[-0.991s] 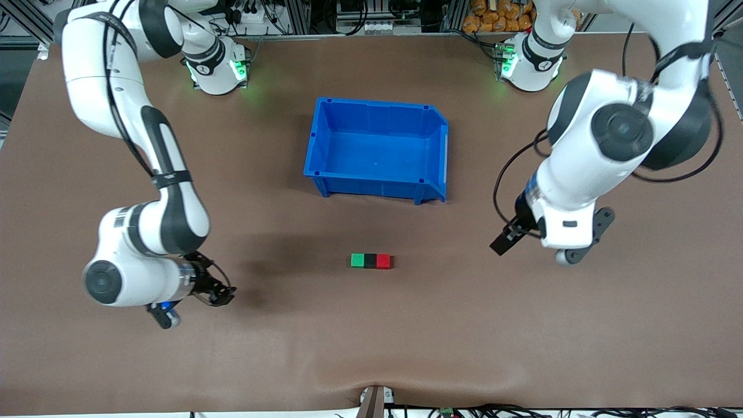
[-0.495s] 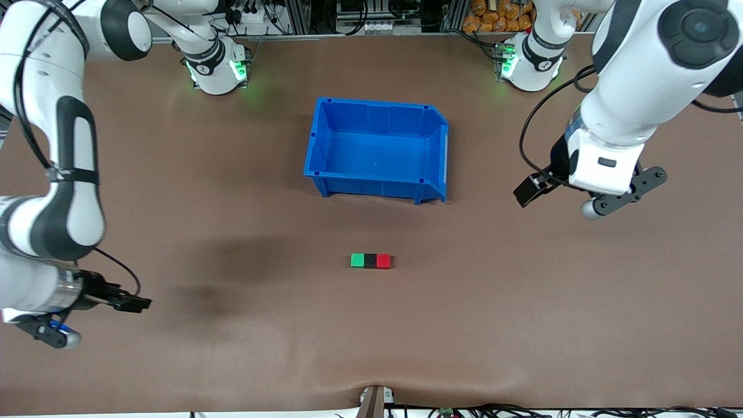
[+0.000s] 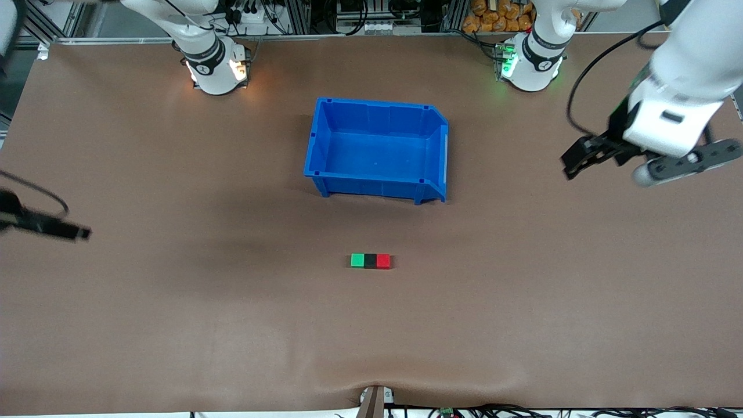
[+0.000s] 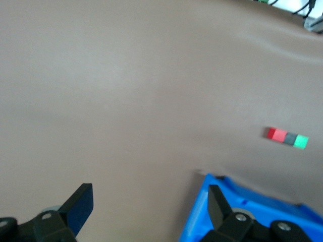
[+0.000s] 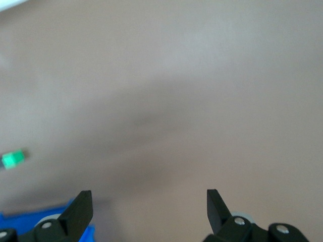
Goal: Attach green and red cubes to black cube
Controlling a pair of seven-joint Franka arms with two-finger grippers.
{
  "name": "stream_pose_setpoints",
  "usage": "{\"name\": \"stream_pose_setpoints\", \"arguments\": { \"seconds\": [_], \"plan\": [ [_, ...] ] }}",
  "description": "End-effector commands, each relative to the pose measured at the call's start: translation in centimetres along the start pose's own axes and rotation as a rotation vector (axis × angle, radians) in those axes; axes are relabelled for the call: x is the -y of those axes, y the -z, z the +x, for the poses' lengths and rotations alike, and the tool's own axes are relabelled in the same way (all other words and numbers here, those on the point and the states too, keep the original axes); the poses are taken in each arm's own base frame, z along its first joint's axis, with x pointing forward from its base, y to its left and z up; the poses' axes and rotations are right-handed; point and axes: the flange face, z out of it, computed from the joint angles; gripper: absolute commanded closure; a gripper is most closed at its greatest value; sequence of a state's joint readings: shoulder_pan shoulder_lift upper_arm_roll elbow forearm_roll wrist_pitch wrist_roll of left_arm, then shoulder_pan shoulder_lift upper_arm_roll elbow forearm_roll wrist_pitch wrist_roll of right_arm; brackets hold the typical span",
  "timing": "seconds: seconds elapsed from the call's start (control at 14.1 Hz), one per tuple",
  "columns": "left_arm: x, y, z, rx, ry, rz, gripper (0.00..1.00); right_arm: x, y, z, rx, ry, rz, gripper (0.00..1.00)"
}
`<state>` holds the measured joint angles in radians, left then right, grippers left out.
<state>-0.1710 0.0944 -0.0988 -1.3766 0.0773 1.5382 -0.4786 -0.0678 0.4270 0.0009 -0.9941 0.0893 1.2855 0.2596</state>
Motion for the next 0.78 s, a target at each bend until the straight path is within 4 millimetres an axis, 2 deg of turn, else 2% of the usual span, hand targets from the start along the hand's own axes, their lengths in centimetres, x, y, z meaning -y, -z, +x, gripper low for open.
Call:
{"name": "stream_pose_setpoints", "arguments": {
  "seconds": [0.0,0.07,0.21,0.35,0.42,0.5,0.57,0.64,0.71],
  "plan": [
    [3.0,2.1,-2.5,0.017,-0.088,0.031,0.00,1.4,-0.1,-4.6,0.042,0.046,-0.049,0.00],
    [3.7,3.0,-3.5,0.029,-0.074,0.039,0.00,1.1,-0.5,-5.8,0.035,0.046,-0.047,0.00],
    [5.6,3.1,-5.6,0.067,-0.065,0.060,0.00,1.0,-1.9,-8.4,0.026,0.056,-0.047,0.00],
    [7.0,3.6,-5.6,0.068,-0.103,0.053,0.00,3.4,-2.8,-10.4,-0.021,0.107,-0.053,0.00],
    [7.3,3.8,-5.8,0.065,-0.104,0.054,0.00,3.7,-2.4,-10.3,-0.051,0.115,-0.075,0.00],
    [7.4,3.7,-5.9,0.067,-0.110,0.053,0.00,3.7,-0.8,-10.2,-0.089,0.115,-0.079,0.00],
    [7.6,3.7,-6.3,0.069,-0.115,0.054,0.00,3.8,2.6,-10.4,-0.165,0.117,-0.069,0.00],
    [7.7,4.0,-6.7,0.061,-0.119,0.053,0.00,4.1,4.3,-10.1,-0.204,0.116,-0.063,0.00],
    [7.9,4.3,-6.9,0.057,-0.119,0.050,0.00,4.1,4.5,-9.9,-0.211,0.118,-0.075,0.00]
  ]
}}
